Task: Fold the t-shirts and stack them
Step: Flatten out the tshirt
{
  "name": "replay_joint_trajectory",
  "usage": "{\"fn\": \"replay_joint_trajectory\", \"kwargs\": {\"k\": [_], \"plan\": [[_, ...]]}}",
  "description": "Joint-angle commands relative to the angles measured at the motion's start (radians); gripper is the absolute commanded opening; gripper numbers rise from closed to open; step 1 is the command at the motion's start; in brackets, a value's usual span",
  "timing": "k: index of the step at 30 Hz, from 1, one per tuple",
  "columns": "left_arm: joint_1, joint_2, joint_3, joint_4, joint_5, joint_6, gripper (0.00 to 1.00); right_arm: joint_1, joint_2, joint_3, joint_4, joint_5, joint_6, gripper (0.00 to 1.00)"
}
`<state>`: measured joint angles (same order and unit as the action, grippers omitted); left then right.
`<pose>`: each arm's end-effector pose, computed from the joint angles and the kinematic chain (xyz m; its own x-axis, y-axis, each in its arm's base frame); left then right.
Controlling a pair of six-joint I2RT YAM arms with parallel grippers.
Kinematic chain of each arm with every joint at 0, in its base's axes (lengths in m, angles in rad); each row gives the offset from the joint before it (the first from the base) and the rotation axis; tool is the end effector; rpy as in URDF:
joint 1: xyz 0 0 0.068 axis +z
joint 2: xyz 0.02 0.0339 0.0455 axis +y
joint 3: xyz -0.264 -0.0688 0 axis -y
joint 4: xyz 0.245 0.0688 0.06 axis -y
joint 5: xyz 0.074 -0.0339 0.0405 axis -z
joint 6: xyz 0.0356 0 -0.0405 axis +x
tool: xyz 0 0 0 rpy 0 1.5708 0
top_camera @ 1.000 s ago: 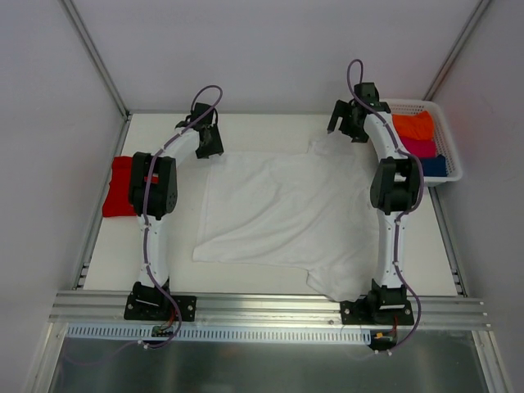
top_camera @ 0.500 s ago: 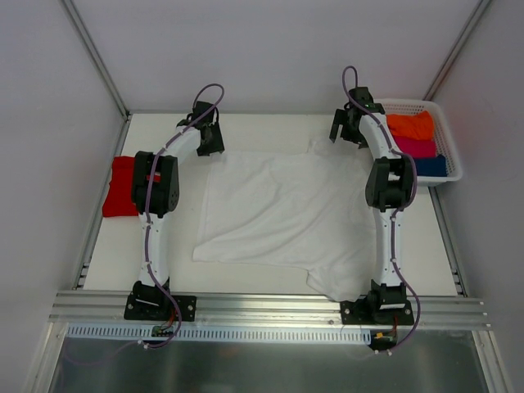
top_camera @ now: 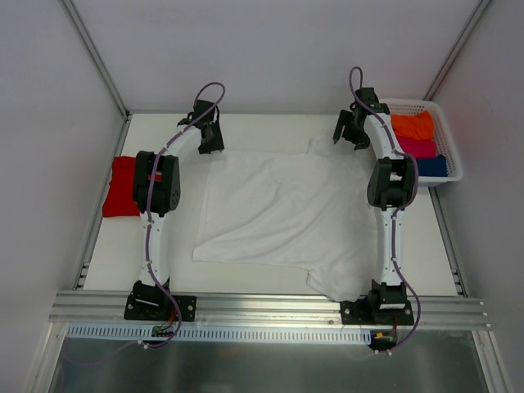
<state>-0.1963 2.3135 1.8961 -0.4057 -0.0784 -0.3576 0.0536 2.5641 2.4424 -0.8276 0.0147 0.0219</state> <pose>0.5118 -0.0989 0.1832 -0.7235 -0.2119 -0.6570 -0.1185 0.9757 -0.1842 0.5547 0.0292 0.1983 -0.8126 -0.0217 -0.5824 -0.0272 0.9996 0.0008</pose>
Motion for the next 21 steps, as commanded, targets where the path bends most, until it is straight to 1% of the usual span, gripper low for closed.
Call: {"fn": "replay_joint_trajectory", "kwargs": {"k": [1,4,6,7,9,10,11,13,14,15,19,21], "plan": [[-0.002,0.012,0.044,-0.005,0.008,0.009,0.42,-0.017,0.015,0.047,-0.028,-0.071,0.018,0.76],[-0.002,0.018,0.052,-0.005,0.002,0.011,0.38,-0.017,0.019,0.033,-0.002,-0.123,0.033,0.69],[-0.002,0.023,0.057,-0.005,0.0,0.012,0.34,-0.017,0.021,0.018,0.025,-0.156,0.05,0.61],[-0.002,0.026,0.057,-0.004,-0.001,0.014,0.32,-0.015,0.024,0.015,0.031,-0.173,0.055,0.52],[-0.002,0.026,0.058,-0.005,-0.014,0.019,0.28,-0.014,0.03,0.015,0.045,-0.185,0.059,0.39],[-0.002,0.026,0.058,-0.005,-0.021,0.022,0.24,-0.012,0.033,0.014,0.05,-0.194,0.061,0.25],[-0.002,0.026,0.058,-0.005,-0.027,0.025,0.15,-0.011,0.031,0.01,0.054,-0.196,0.062,0.2],[-0.002,0.029,0.06,-0.007,-0.044,0.028,0.06,-0.005,0.028,-0.002,0.062,-0.188,0.061,0.1],[-0.002,0.027,0.06,-0.007,-0.049,0.029,0.02,-0.003,0.021,-0.009,0.068,-0.187,0.058,0.09],[-0.002,0.029,0.061,-0.007,-0.058,0.031,0.0,-0.001,0.015,-0.019,0.077,-0.183,0.056,0.08],[-0.002,0.034,0.067,-0.007,-0.072,0.032,0.0,0.011,-0.013,-0.063,0.094,-0.154,0.038,0.01],[-0.002,0.034,0.066,-0.008,-0.077,0.031,0.0,0.015,-0.033,-0.075,0.096,-0.13,0.03,0.0]]}}
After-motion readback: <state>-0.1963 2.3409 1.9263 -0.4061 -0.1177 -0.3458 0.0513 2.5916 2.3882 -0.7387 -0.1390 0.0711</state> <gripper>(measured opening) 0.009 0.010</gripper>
